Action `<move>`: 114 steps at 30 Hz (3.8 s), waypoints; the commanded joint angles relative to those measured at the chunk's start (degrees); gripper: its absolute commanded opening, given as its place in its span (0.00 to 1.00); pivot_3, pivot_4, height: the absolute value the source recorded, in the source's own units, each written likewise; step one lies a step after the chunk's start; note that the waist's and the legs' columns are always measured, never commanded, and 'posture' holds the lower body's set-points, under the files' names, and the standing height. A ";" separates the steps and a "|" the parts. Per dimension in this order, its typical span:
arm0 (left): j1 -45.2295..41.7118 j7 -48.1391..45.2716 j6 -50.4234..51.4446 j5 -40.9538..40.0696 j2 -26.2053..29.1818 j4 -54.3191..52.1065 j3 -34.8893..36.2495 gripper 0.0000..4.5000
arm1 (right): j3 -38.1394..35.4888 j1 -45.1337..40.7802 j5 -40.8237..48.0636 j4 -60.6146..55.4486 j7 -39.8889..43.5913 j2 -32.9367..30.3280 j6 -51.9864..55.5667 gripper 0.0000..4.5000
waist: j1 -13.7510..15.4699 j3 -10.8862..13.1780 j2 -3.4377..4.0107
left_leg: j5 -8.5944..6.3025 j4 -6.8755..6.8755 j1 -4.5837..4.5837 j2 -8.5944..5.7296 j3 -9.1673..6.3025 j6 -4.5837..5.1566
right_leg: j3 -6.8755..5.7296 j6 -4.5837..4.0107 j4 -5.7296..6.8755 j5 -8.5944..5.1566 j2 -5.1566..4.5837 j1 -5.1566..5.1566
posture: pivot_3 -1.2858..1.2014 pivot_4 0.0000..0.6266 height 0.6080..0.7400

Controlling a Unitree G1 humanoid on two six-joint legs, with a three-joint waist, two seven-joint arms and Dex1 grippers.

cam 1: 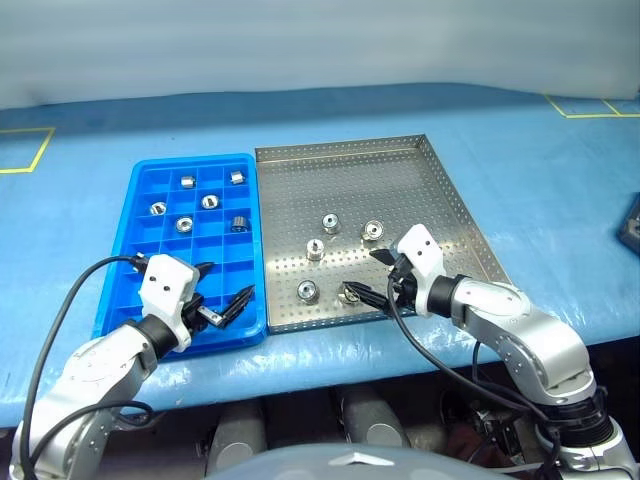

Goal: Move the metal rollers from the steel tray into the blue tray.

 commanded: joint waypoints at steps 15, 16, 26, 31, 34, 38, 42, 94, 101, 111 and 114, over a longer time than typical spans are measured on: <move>-26.49 -9.78 1.20 1.44 6.29 13.95 -7.42 1.00 | -0.93 0.70 0.04 -2.39 -1.59 0.91 -1.39 0.99 | -0.01 0.03 -0.06 | 0.00 0.09 -0.01 -0.01 -0.04 0.00 | -0.03 0.02 0.07 0.01 0.03 0.04 | 0.48 0.24 1.00; -29.28 -10.75 1.68 1.65 6.01 16.13 -8.98 1.00 | -0.87 0.77 -0.03 -2.38 -1.75 1.12 -1.49 0.99 | -0.07 0.03 -0.06 | 0.00 0.09 -0.01 -0.02 -0.04 0.00 | -0.03 0.03 0.06 0.02 0.03 0.05 | 0.48 0.24 1.00; -46.90 -16.63 2.85 8.36 0.79 35.99 -23.22 1.00 | -1.18 2.98 -0.52 -3.27 -3.55 2.62 -2.56 0.99 | -0.79 0.04 -0.05 | 0.00 0.02 -0.02 -0.02 -0.10 0.02 | -0.02 0.32 0.09 0.18 0.07 0.05 | 0.46 0.24 1.00; -51.23 -17.83 1.70 11.69 -4.02 44.44 -26.06 1.00 | -1.24 3.45 -0.51 -3.38 -4.27 3.14 -2.87 0.99 | -0.99 0.04 -0.05 | 0.00 0.07 -0.03 -0.04 -0.10 0.02 | 0.00 0.35 0.08 0.20 0.07 0.06 | 0.46 0.24 1.00; -53.64 -19.26 1.27 13.56 -6.16 48.31 -27.74 1.00 | -1.16 3.63 -0.52 -3.63 -4.55 3.35 -2.93 0.99 | -1.02 0.04 -0.05 | 0.00 0.08 -0.03 -0.04 -0.11 0.02 | 0.00 0.36 0.10 0.20 0.08 0.06 | 0.45 0.24 1.00; -55.87 -21.70 0.47 16.42 -7.19 52.68 -30.48 1.00 | -1.49 4.21 -0.56 -3.94 -5.09 3.63 -3.13 0.99 | -1.37 0.03 -0.04 | 0.00 0.07 -0.03 -0.04 -0.11 0.02 | 0.00 0.36 0.11 0.21 0.08 0.06 | 0.45 0.24 1.00; -56.82 -24.98 -0.65 19.96 -6.73 55.63 -34.02 1.00 | -1.77 4.80 -0.52 -4.09 -5.64 3.72 -3.13 0.99 | -1.93 0.03 -0.04 | 0.00 0.06 -0.04 -0.04 -0.12 0.02 | 0.00 0.38 0.11 0.21 0.08 0.06 | 0.44 0.24 1.00; -15.13 16.23 4.90 22.01 -15.82 15.53 14.66 0.37 | 10.21 -7.11 -0.75 1.96 -0.52 11.57 -6.37 1.00 | 2.51 0.03 -0.02 | 0.01 0.31 -0.02 -0.06 -0.24 0.00 | -0.07 0.30 0.15 0.18 0.06 0.19 | 0.52 0.24 1.00; -19.34 15.09 0.06 21.08 -14.33 21.49 13.30 0.37 | 9.69 -5.94 -0.27 0.12 -0.75 11.03 -5.67 1.00 | 2.47 0.03 0.00 | 0.04 0.31 0.08 -0.06 -0.21 -0.02 | -0.05 0.26 0.19 0.19 0.06 0.23 | 0.50 0.24 1.00; -23.26 14.25 2.61 20.21 -12.68 24.49 11.23 0.37 | 8.81 -4.43 -0.02 -1.53 -2.31 10.78 -4.93 1.00 | 1.36 0.04 -0.02 | 0.03 0.27 -0.03 -0.05 -0.21 -0.03 | -0.06 0.49 0.14 0.32 0.06 0.16 | 0.49 0.24 1.00; -22.69 14.74 5.12 20.27 -12.86 24.46 10.74 0.37 | 8.69 -4.11 0.01 -1.82 -2.76 10.80 -4.78 1.00 | 1.07 0.04 -0.03 | 0.03 0.26 -0.02 -0.05 -0.22 -0.03 | -0.06 0.49 0.14 0.32 0.06 0.15 | 0.49 0.24 1.00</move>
